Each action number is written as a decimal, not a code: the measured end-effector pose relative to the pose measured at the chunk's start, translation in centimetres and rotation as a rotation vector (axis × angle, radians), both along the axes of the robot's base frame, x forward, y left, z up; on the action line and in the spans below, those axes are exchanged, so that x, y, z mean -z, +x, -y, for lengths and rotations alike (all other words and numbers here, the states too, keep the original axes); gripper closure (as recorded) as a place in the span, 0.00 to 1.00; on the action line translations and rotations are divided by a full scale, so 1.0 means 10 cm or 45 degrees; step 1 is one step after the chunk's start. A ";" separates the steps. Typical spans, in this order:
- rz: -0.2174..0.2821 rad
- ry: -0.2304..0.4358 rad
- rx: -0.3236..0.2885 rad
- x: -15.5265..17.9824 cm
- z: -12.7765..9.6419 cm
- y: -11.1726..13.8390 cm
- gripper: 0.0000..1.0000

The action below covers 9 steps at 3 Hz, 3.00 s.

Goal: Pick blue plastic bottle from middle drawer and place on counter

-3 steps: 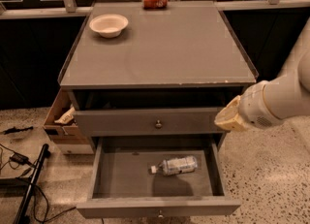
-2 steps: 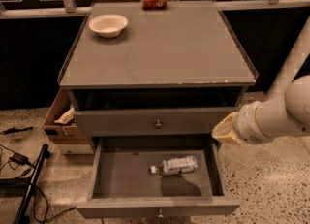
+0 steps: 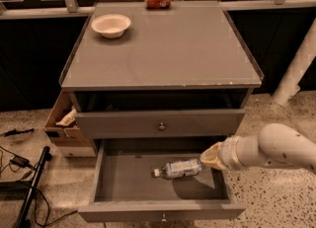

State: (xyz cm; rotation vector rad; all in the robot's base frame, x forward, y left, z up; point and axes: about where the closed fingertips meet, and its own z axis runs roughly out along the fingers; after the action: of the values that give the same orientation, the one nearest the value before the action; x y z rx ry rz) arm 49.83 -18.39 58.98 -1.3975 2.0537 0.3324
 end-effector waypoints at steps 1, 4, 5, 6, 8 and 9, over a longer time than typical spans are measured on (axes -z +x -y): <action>-0.033 0.023 0.002 0.18 -0.03 -0.03 1.00; -0.061 0.078 -0.029 0.60 -0.19 0.00 0.61; -0.065 0.103 -0.047 0.79 -0.26 0.01 0.38; -0.055 0.137 -0.062 1.02 -0.33 0.05 0.17; -0.062 0.203 -0.069 1.47 -0.44 0.19 0.24; -0.055 0.235 -0.076 1.76 -0.56 0.39 0.22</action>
Offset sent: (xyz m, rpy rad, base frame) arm -0.0045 -0.0004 -0.0288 0.0136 0.0359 -0.0006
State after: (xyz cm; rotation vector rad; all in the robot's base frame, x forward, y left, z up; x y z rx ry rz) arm 53.71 -12.78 41.34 -1.3505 1.9630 0.5673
